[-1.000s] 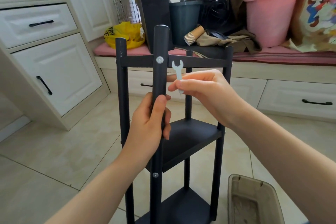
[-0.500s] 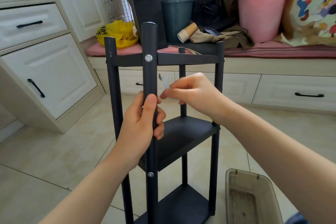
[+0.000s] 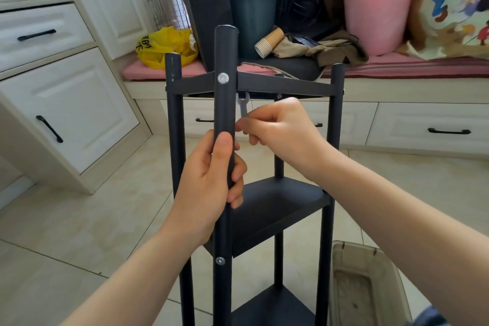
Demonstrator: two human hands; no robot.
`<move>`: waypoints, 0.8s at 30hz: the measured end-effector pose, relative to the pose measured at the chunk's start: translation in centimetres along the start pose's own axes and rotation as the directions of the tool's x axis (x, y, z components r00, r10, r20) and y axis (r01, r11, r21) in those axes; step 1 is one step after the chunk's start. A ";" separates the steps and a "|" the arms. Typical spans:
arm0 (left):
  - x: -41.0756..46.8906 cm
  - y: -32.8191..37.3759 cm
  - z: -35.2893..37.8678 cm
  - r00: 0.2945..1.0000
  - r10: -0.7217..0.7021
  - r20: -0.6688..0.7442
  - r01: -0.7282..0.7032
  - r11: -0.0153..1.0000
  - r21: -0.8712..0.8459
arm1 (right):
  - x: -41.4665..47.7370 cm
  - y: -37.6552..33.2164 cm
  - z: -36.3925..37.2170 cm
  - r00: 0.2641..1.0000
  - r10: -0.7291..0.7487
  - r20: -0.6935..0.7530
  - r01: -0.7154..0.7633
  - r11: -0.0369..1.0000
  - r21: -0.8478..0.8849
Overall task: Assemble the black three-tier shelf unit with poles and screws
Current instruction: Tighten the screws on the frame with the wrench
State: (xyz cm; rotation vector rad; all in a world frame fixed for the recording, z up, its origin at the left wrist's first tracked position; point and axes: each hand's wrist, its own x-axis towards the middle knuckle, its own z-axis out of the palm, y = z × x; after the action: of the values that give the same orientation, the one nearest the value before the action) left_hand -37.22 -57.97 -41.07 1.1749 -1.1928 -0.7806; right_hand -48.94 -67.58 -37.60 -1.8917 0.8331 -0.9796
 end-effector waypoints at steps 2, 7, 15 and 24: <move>0.0 0.0 0.0 1.000 -0.016 -0.014 0.016 1.000 -0.016 | 0.0 -0.2 -0.1 1.000 0.011 0.000 -0.011 1.000 0.023; -0.1 -0.1 -0.3 0.999 -0.031 -0.044 0.030 0.999 -0.021 | 0.0 -0.6 0.2 0.999 0.034 0.016 -0.035 0.999 0.039; -0.2 -0.2 -0.8 1.000 -0.031 -0.004 0.031 0.998 -0.049 | 0.2 -1.3 0.3 1.000 0.012 0.001 -0.012 0.999 0.045; -0.2 -0.1 -0.9 0.999 -0.045 0.001 0.045 0.997 -0.059 | -0.2 -1.3 1.1 0.985 -0.144 -0.099 0.138 0.988 -0.062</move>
State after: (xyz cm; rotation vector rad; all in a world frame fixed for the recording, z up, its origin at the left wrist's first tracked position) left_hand -36.35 -57.58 -41.14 1.1564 -1.1385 -0.8439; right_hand -47.84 -66.37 -36.90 -1.9821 0.8007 -1.1600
